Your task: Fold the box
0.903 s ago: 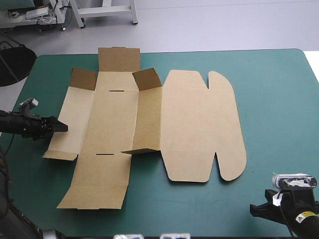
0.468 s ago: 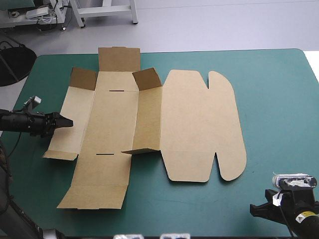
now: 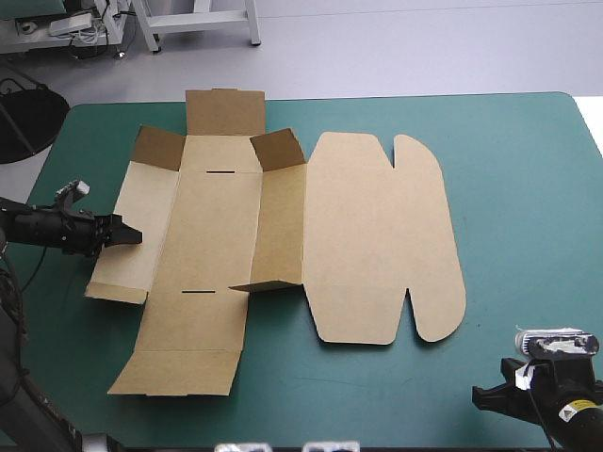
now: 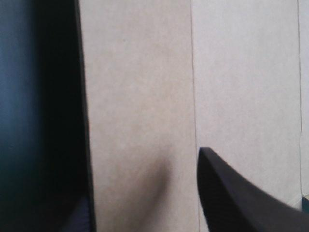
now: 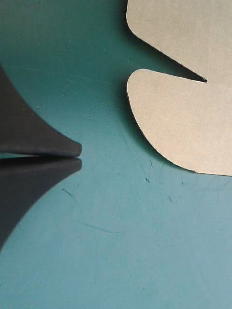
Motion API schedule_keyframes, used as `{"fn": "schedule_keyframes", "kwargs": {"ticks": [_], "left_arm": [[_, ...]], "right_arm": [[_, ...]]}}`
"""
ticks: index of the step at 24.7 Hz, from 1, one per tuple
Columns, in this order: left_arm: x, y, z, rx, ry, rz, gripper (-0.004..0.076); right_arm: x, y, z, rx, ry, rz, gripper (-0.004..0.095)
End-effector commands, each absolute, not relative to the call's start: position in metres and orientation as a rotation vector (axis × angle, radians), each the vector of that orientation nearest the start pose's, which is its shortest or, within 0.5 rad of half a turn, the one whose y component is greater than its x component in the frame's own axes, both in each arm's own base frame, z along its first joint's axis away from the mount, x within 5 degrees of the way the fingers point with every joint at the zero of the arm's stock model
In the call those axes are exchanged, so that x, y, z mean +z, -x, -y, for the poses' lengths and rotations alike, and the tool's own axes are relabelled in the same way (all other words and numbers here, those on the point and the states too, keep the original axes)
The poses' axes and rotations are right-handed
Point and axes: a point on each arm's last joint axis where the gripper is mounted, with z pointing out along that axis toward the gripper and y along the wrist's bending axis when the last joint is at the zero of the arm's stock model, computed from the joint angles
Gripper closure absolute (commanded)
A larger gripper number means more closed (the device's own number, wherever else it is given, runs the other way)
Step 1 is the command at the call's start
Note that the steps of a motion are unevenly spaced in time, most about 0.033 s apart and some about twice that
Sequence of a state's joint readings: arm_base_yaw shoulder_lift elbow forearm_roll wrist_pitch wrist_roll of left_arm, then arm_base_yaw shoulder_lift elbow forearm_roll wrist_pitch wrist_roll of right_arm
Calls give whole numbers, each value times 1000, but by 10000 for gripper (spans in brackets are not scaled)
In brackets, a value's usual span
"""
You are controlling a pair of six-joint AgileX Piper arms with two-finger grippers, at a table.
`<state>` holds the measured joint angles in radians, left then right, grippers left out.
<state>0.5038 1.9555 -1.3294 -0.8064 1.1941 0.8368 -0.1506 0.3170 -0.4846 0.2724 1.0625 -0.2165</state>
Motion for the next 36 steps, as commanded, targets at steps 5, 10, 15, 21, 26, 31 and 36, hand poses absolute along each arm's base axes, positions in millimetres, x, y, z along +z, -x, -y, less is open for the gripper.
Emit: {"fn": "schedule_keyframes", "kwargs": {"ticks": [5,10,15,21,26,31,36], "left_arm": [[199,-338,-117,-937,-40,-2792,552],[199,-342,-105,-942,-100,-2800,731],[201,-348,-78,-938,-230,-2825,726],[215,-352,-66,-778,-399,-2872,727],[251,-359,-63,-679,-455,-2776,727],[297,-362,-62,-565,-488,-2659,729],[345,-357,-50,-435,-572,-2532,732]], "right_arm": [[280,-50,-14,166,24,-2277,926],[280,-50,-14,166,24,-2277,926],[280,-50,-14,166,24,-2277,926],[280,-51,-14,167,23,-2279,926],[280,-51,-14,167,23,-2279,926],[280,-51,-14,167,23,-2279,926],[280,-51,-14,167,23,-2279,926]]}}
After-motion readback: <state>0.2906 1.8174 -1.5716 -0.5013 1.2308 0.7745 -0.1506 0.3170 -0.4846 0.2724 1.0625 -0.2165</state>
